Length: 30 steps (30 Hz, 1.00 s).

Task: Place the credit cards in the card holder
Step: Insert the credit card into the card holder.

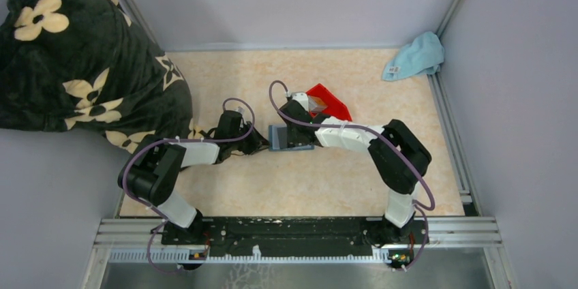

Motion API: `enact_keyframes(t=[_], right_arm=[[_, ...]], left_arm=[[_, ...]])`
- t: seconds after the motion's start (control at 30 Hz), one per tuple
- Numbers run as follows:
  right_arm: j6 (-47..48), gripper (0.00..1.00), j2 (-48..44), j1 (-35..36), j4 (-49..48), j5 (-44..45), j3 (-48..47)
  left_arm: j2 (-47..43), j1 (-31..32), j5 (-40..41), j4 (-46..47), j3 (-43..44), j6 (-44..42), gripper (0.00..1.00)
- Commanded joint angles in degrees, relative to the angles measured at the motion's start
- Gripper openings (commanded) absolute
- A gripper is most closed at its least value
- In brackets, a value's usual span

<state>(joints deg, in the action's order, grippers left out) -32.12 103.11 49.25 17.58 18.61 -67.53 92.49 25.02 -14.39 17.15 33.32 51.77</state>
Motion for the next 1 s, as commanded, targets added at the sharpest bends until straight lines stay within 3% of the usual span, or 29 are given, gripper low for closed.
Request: enact_keyframes(t=[0.0, 0.97], right_arm=[[1.14, 0.07, -1.28, -1.62, -1.74, 0.1, -0.36], [-3.3, 0.05, 2.79, -1.79, -8.91, -6.83, 5.07]], left_arm=[[2.29, 0.67, 2.11, -5.36, -1.15, -1.68, 0.24], [2.7, 1.28, 1.61, -4.94, -1.25, -1.41, 0.24]])
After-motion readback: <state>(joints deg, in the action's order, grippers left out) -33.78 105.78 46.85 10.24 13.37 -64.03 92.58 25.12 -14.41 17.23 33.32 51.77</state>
